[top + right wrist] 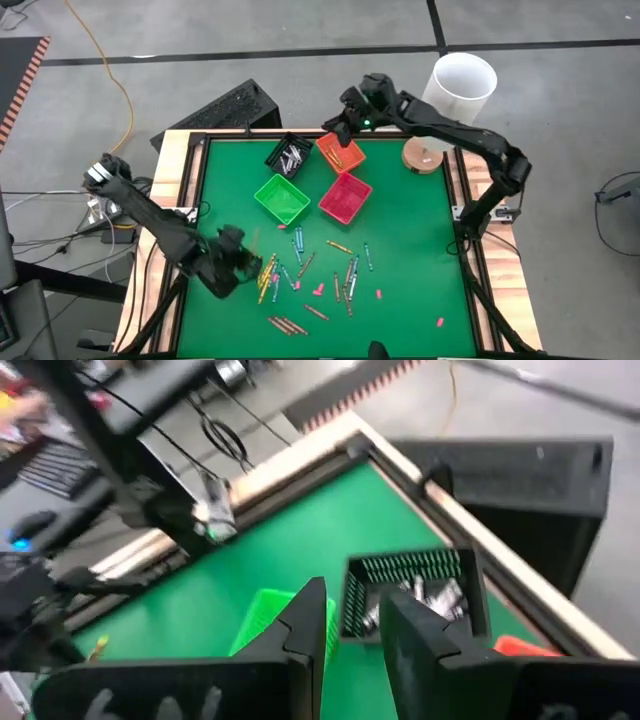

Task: Sort crayons
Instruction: Put the yellow crayon into the bin

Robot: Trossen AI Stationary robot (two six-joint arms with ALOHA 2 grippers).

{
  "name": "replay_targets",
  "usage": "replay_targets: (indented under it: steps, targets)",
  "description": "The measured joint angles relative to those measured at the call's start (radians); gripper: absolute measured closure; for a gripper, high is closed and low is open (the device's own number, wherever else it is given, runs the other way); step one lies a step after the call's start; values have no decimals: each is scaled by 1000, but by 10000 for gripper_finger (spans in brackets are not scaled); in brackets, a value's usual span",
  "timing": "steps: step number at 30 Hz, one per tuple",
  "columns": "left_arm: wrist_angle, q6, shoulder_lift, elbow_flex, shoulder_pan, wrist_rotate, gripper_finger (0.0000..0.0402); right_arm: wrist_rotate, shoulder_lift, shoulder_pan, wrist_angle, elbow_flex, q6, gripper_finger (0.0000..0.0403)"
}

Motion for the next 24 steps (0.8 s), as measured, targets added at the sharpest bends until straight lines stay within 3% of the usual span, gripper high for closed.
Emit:
replay_targets:
  steps: [5,10,16,24]
  targets:
    - [60,266,-124,1,115,-275,399,-20,-57,19,34,0,-1,310]
    - [286,696,-184,1,276,-340,400,-41,-72,52,38,0,-1,310]
    - [565,1099,-196,1,473,-152,400,-70,-72,90,48,0,-24,310]
    - [727,1325,-193,2,686,127,400,-95,-72,139,152,0,-18,284]
